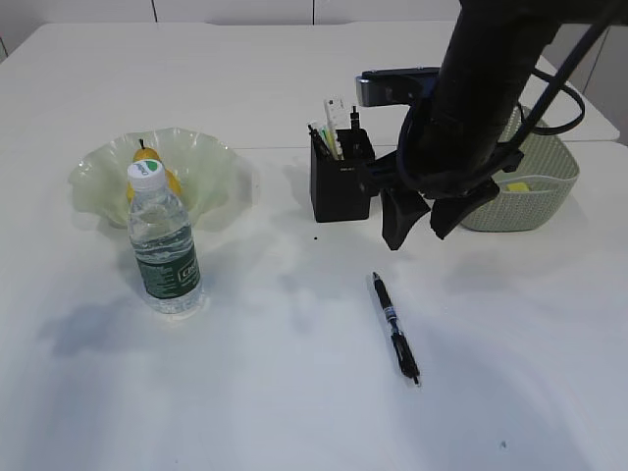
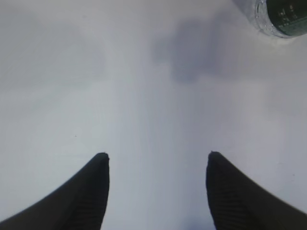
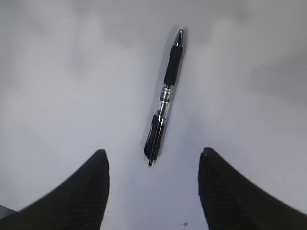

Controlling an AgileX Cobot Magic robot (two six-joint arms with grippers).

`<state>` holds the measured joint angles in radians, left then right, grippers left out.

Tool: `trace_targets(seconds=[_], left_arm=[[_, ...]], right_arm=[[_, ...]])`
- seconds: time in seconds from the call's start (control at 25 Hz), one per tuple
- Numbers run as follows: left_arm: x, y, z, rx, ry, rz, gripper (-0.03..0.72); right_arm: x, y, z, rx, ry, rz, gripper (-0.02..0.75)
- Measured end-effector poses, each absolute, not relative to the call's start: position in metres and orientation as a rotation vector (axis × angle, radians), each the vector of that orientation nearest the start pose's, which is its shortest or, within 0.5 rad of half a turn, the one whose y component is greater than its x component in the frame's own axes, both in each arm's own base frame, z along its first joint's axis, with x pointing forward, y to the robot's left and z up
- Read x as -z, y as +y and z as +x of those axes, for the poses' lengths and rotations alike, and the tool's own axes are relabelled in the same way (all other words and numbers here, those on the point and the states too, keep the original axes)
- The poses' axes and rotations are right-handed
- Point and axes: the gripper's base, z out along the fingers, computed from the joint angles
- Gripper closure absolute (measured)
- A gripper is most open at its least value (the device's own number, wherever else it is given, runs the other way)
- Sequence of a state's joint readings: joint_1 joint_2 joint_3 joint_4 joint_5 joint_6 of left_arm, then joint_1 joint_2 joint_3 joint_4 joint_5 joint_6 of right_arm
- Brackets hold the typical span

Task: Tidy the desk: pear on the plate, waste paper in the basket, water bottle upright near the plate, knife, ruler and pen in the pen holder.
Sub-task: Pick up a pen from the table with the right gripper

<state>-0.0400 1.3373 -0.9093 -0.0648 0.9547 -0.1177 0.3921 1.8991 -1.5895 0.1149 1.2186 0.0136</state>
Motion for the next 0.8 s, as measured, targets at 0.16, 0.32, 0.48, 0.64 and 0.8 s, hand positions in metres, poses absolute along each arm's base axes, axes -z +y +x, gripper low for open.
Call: trace_targets(seconds=[0.16, 0.32, 0.48, 0.64, 0.8], left_arm=[[-0.256, -0.015, 0.24, 0.121, 2.865, -0.158, 0.241], [-0.257, -0.015, 0.24, 0.124, 2.864, -0.158, 0.241], [-0.257, -0.015, 0.239, 0.124, 2.863, -0.158, 0.241], [-0.257, -0.015, 0.239, 0.125, 2.865, -0.158, 0.241], [-0.257, -0.015, 0.239, 0.125, 2.865, -0.158, 0.241]], right_arm=[[-0.251, 0.157, 0.354, -0.195, 2.996, -0.521, 0.298], [-0.235, 0.156, 0.342, -0.151, 3.056, -0.558, 0.298], [-0.218, 0.16, 0.32, -0.093, 3.116, -0.606, 0.298], [-0.201, 0.16, 0.313, -0.122, 3.122, -0.528, 0.298], [-0.187, 0.158, 0.31, -0.127, 3.115, -0.449, 0.298]])
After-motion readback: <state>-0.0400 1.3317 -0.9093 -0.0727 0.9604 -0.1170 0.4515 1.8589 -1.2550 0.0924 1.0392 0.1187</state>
